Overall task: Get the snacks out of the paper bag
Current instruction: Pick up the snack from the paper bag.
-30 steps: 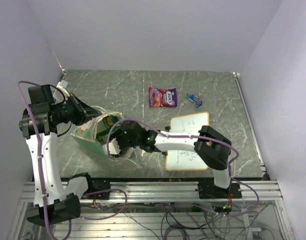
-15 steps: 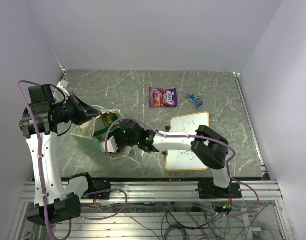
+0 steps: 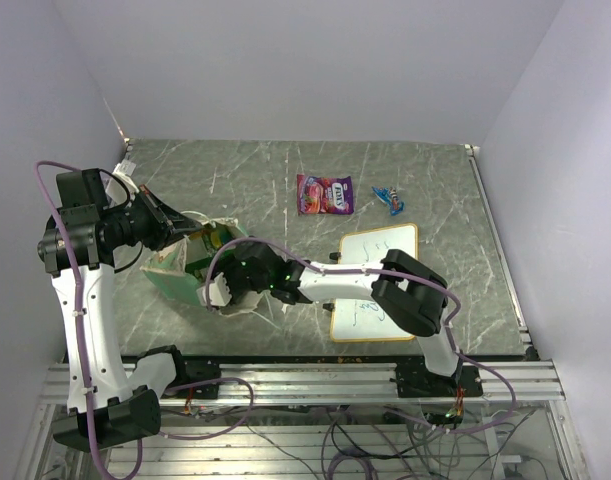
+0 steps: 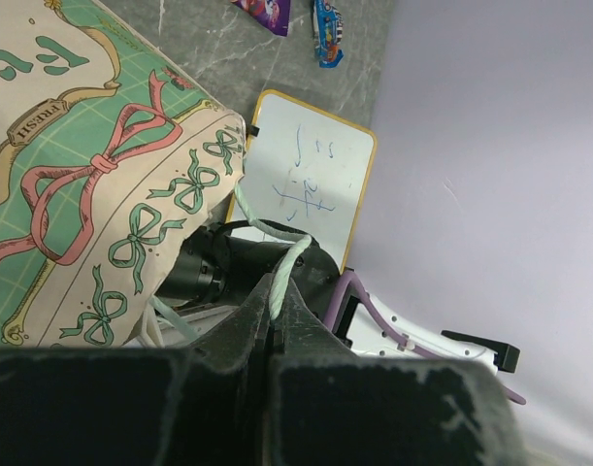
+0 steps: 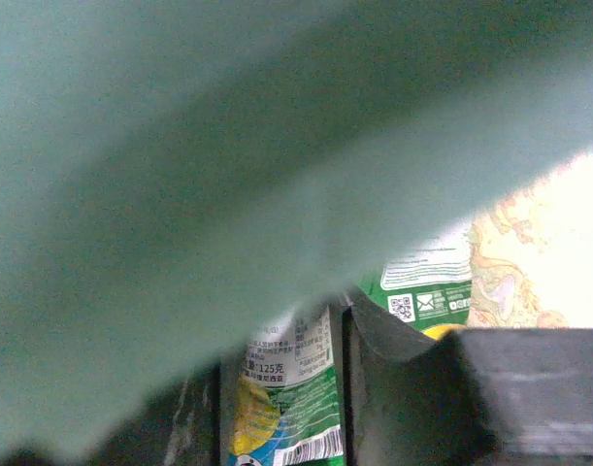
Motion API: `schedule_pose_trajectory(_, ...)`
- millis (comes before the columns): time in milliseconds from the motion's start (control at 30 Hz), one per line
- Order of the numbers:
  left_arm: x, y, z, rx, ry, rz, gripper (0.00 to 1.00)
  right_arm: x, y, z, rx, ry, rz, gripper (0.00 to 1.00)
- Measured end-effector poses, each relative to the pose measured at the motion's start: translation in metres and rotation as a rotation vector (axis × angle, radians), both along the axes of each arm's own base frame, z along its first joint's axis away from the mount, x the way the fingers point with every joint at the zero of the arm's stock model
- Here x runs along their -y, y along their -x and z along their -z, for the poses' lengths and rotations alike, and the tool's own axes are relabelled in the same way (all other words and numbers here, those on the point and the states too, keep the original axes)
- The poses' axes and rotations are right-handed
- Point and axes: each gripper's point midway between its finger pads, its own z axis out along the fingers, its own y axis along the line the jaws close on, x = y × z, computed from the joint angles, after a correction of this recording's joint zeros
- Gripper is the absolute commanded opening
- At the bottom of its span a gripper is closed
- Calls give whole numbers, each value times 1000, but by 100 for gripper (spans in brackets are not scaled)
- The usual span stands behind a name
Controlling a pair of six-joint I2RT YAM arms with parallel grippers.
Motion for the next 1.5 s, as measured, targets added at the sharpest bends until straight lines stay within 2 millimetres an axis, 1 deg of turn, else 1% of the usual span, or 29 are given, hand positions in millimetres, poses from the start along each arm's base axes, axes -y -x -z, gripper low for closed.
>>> schedule_pose_trajectory(67,0,0,0,0,0,0,7,-1,-2,-2,4,-3,5,29)
schedule_pose_trajectory(133,0,0,0,0,0,0,7,-1,-2,-4,6,-7,7,19)
schedule_pose_trajectory(200,0,0,0,1,0,0,7,-2,-3,-6,10,-12,10,13)
schedule_pose_trajectory(300,0,0,0,1,0,0,7,0,-3,-13,8,-26,20,1)
schedule_pose_trajectory(533,-1,-1,0,0,-5,-6,7,11,-1,-36,-30,-63,50,0)
schedule_pose_trajectory(667,-2,-1,0,2,-9,-9,7,18,3,-52,-48,-72,55,0)
schedule_pose_trajectory(900,-3,-4,-5,26,-16,-12,7,40,21,-89,-104,-89,42,0)
schedule_pose_trajectory(1033,-3,-5,-6,30,-15,-14,7,55,32,-115,-141,-104,38,0)
schedule_pose_trajectory(1133,-3,-6,-7,34,-14,-16,7,71,43,-136,-162,-110,31,0)
schedule_pose_trajectory(1367,-5,-10,-6,44,-21,-23,7,125,83,-183,-196,-102,-34,0)
schedule_pose_trajectory(1433,-6,-10,-3,35,-26,-27,7,142,93,-193,-195,-96,-50,0)
schedule_pose_trajectory(1500,-7,-11,-1,33,-33,-30,7,155,97,-201,-185,-92,-49,0)
